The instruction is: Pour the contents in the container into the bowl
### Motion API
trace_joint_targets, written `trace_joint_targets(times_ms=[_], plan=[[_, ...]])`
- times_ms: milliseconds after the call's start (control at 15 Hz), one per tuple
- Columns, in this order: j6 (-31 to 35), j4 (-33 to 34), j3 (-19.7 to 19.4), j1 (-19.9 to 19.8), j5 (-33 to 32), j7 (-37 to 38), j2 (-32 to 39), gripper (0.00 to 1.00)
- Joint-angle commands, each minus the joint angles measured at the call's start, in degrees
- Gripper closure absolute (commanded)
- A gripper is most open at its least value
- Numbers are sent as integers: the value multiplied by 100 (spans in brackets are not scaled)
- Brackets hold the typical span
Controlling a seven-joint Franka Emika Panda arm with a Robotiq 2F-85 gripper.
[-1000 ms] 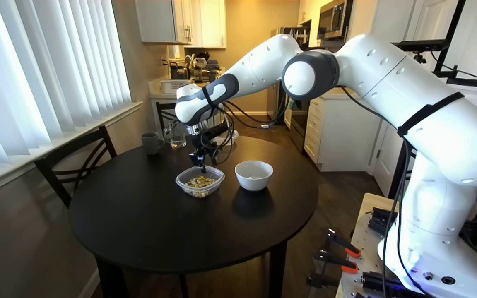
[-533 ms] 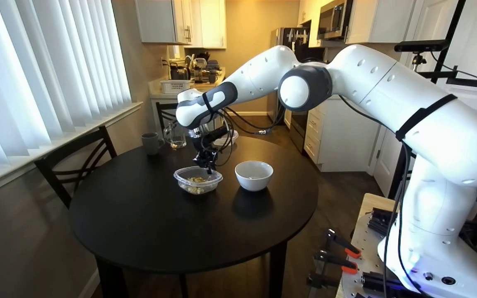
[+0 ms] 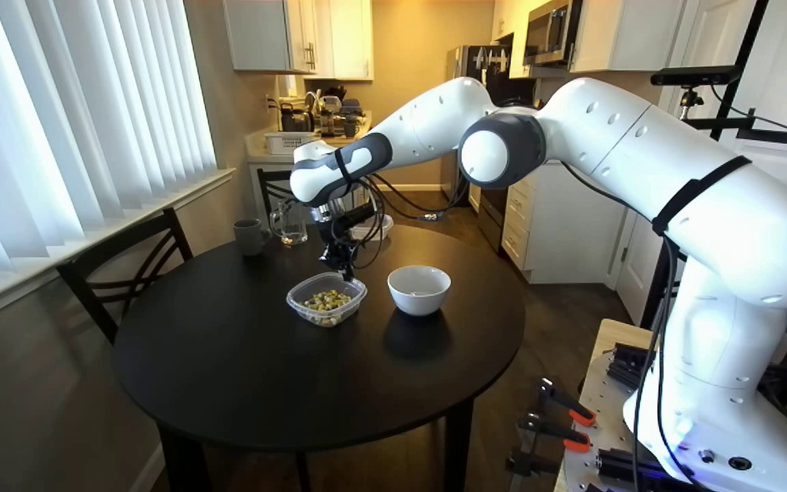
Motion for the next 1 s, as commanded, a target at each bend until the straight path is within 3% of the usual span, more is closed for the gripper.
trace_joint_targets(times_ms=[0, 267, 733, 933], plan=[[-52, 19, 20, -38, 64, 43, -28, 98], [104, -270, -46, 4, 33, 212, -349, 98], [-133, -1152, -735, 699, -533, 2099, -1511, 98], [-654, -1319, -877, 1010, -976, 2816, -1894, 98]])
